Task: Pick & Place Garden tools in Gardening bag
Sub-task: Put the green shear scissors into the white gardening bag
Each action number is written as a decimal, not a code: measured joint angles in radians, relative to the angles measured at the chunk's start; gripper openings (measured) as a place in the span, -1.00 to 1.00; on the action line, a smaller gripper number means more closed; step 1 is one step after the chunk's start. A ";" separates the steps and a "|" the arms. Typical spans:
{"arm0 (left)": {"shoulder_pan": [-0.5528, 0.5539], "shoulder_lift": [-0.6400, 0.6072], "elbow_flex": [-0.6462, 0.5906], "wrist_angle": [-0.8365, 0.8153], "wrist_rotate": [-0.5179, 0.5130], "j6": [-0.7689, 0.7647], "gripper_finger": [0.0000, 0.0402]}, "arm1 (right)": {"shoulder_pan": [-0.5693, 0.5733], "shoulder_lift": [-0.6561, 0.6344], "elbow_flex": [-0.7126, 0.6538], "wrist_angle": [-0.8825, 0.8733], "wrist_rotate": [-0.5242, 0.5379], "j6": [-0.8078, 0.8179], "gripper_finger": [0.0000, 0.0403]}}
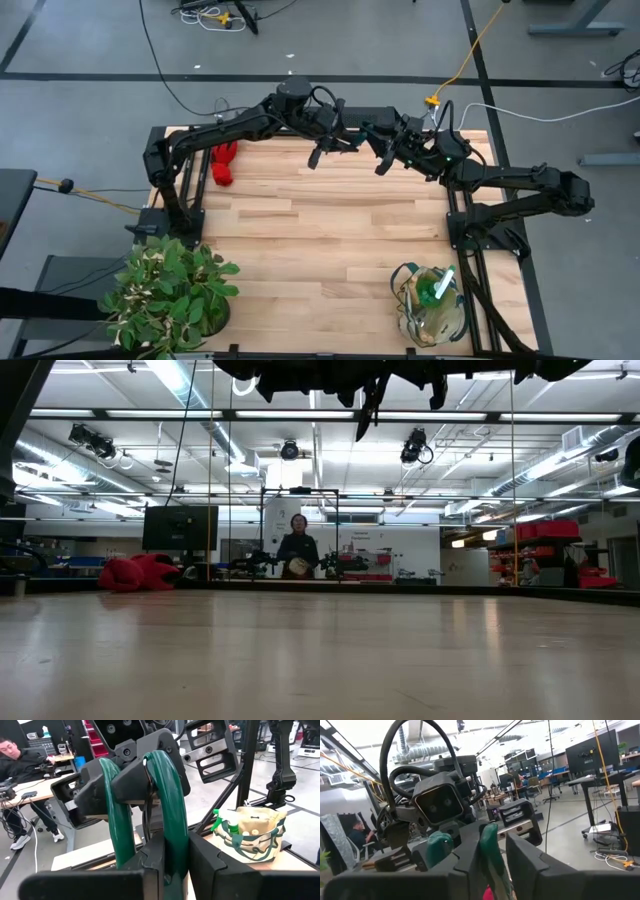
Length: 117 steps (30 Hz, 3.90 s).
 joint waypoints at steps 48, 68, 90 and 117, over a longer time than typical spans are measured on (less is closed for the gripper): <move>0.081 -0.066 0.000 -0.045 -0.042 -0.155 -0.08 | 0.000 -0.029 0.000 -0.065 0.005 -0.090 -0.77; 0.133 -0.108 0.001 -0.081 -0.037 -0.219 -0.10 | -0.002 -0.374 -0.001 -0.514 -0.174 -0.156 -0.77; 0.134 -0.107 0.001 -0.082 -0.078 -0.363 -0.12 | 0.029 -0.434 -0.001 -0.761 -0.608 -0.077 -0.78; -0.022 -0.254 0.000 -0.278 -0.210 -0.277 -0.87 | 0.350 -0.427 0.000 -0.788 -0.373 -0.107 -0.81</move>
